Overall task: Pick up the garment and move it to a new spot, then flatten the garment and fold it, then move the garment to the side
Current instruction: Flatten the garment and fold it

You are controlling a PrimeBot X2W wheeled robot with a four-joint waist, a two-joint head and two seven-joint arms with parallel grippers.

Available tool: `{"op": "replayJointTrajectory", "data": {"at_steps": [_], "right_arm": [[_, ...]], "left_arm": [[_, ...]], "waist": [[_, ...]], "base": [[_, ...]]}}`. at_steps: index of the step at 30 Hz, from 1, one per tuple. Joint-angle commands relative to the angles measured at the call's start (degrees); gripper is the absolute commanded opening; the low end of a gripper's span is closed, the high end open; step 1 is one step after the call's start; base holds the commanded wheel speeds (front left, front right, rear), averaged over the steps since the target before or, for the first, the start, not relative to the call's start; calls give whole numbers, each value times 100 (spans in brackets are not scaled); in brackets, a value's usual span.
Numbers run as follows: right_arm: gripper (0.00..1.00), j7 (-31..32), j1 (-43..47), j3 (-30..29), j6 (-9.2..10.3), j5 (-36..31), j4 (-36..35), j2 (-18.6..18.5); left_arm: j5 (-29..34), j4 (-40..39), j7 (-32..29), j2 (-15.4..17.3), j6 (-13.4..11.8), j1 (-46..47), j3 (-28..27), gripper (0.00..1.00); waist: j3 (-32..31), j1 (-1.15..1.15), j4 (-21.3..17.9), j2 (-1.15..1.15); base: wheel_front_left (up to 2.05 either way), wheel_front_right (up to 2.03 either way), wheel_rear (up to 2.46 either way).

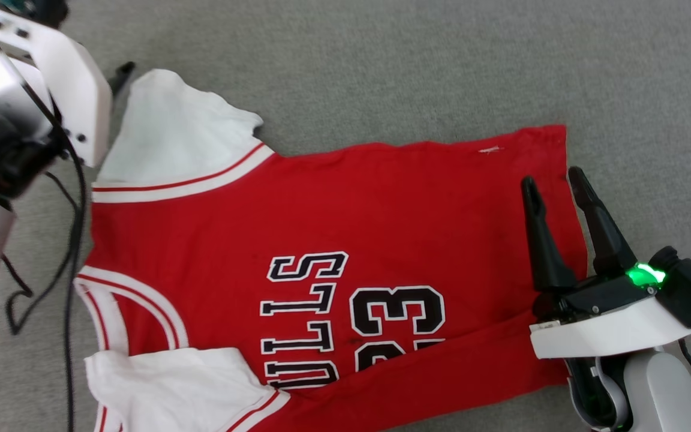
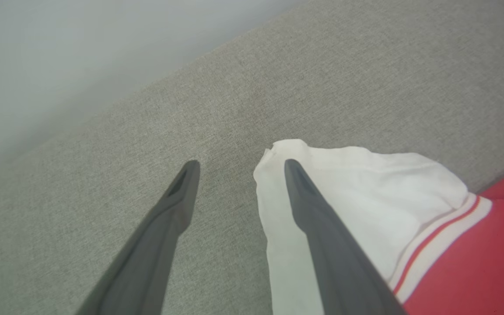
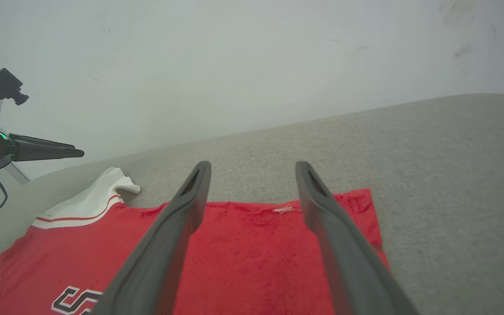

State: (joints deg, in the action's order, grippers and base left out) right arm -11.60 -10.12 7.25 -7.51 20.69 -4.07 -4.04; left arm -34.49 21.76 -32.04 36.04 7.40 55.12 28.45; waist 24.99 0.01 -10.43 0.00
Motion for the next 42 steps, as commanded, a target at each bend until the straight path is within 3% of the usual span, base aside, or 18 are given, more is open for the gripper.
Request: {"op": "replayJointTrajectory", "data": {"at_steps": [1, 4, 7, 20, 21, 22, 23, 28, 31, 35, 39, 42], "right_arm": [[100, -43, -119, 57, 5, 23, -60, 41], [100, -57, -182, 137, 5, 49, -79, 54], [100, -30, -195, 144, 5, 142, 2, 74], [100, -152, -429, 192, 5, 350, 106, 114], [100, -152, -433, 185, 5, 348, 117, 115], [100, -156, -424, 176, 5, 341, 125, 117], [100, -160, -423, 166, 5, 340, 135, 118], [100, -194, -476, 105, 5, 308, 173, 123], [100, -175, -486, 84, 5, 273, 198, 123], [100, -44, -441, 63, 5, 328, 209, 96], [100, 279, -384, -69, 5, 221, 223, -94], [100, 886, -407, -318, 5, 47, 350, -335]], "left_arm": [[-193, 45, -322, 111, 7, 192, 133, 100], [-457, 74, -753, 293, 8, 525, 342, 100], [-776, 305, -1016, 246, 8, 653, 311, 100], [-773, 899, -1504, 408, 9, 915, 785, 100], [-815, 931, -1565, 384, 8, 875, 819, 95], [-874, 936, -1653, 360, 8, 830, 875, 27], [-935, 927, -1751, 342, 10, 782, 928, 0], [-1189, 899, -1667, 300, -13, 691, 881, 0], [-1182, 995, -1340, 265, -177, 739, 737, 0], [-1250, 1040, -875, 207, -218, 783, 537, 0], [-1370, 923, -525, 114, -208, 664, 403, 0], [-1419, 724, -383, 106, -171, 537, 403, 0]], "waist": [[267, -1, -185, 0], [415, -1, -246, 0], [515, -1, -287, 0], [844, -1, -441, 0], [855, -1, -444, 0], [861, -1, -446, 0], [864, -1, -444, 0], [848, -1, -411, 0], [761, -1, -378, 0], [562, -1, -299, 0], [290, -1, -167, 0], [86, -1, -32, 0]], "base": [[0, 0, 0], [0, 0, 0], [0, 0, 0], [0, 0, 0], [0, 0, 0], [0, 0, 0], [0, 0, 0], [0, 0, 0], [0, 0, 0], [0, 0, 0], [0, 0, 0], [0, 0, 0]]}}
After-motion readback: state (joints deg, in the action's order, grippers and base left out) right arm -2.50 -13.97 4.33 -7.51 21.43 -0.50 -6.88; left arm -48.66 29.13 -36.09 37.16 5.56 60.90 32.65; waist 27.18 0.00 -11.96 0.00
